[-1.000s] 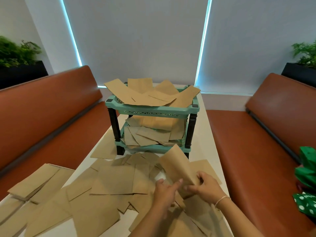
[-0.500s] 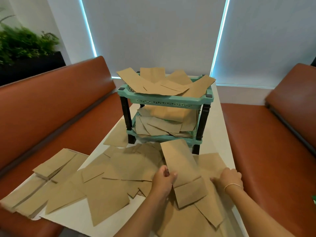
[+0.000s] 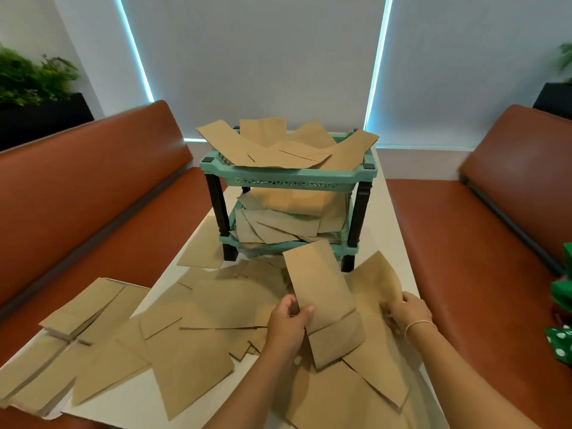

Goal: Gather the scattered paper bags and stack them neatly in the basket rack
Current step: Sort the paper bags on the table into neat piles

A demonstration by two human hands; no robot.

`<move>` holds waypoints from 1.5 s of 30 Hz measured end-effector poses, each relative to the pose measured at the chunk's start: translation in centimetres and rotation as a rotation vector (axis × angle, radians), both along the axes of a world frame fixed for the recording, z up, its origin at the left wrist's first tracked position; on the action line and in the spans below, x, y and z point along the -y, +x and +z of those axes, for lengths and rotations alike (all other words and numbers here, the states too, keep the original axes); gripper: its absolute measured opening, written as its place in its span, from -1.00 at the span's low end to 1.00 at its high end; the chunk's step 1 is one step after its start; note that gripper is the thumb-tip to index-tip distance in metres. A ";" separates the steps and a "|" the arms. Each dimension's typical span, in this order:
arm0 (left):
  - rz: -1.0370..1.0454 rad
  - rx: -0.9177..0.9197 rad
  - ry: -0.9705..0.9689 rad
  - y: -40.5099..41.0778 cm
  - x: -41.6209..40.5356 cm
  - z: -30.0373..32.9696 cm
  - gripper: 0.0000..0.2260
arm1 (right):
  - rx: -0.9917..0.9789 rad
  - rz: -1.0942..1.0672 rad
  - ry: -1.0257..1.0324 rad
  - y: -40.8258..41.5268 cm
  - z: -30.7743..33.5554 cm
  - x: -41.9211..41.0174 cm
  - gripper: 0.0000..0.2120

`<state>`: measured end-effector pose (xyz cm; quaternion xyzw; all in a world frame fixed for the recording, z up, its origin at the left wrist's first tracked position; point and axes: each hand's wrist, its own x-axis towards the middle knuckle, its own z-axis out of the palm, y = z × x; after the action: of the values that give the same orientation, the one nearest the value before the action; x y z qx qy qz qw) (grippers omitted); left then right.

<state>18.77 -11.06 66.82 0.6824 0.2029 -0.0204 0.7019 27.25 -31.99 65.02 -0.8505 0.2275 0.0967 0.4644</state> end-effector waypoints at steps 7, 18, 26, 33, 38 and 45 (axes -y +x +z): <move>-0.051 0.120 -0.127 0.8 1.9 2.1 -0.93 | 0.280 -0.184 0.374 -3.7 3.3 1.3 -0.86; -0.148 0.315 -0.133 0.7 7.4 5.7 -0.87 | 0.631 -0.668 -0.113 -11.4 6.2 8.7 -0.95; -0.202 0.358 -0.110 -0.2 14.3 5.9 -0.85 | 0.214 -0.413 -0.404 -16.4 -2.2 15.6 -0.98; -0.252 0.204 -0.081 -0.6 22.5 1.4 -0.92 | -0.072 -0.247 -0.324 -18.5 -11.9 18.3 -0.91; -0.277 0.079 0.052 -0.7 27.3 -2.4 -0.89 | -0.215 -0.103 -0.241 -19.4 -17.0 19.7 -0.88; -0.409 -0.133 0.260 -0.9 30.7 -6.3 -0.95 | -0.244 -0.083 -0.018 -18.5 -17.2 22.6 -0.56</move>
<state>17.91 -41.75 60.50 0.7910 0.1072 -0.1808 0.5746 8.78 -54.63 47.84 -0.8264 0.3182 0.1779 0.4293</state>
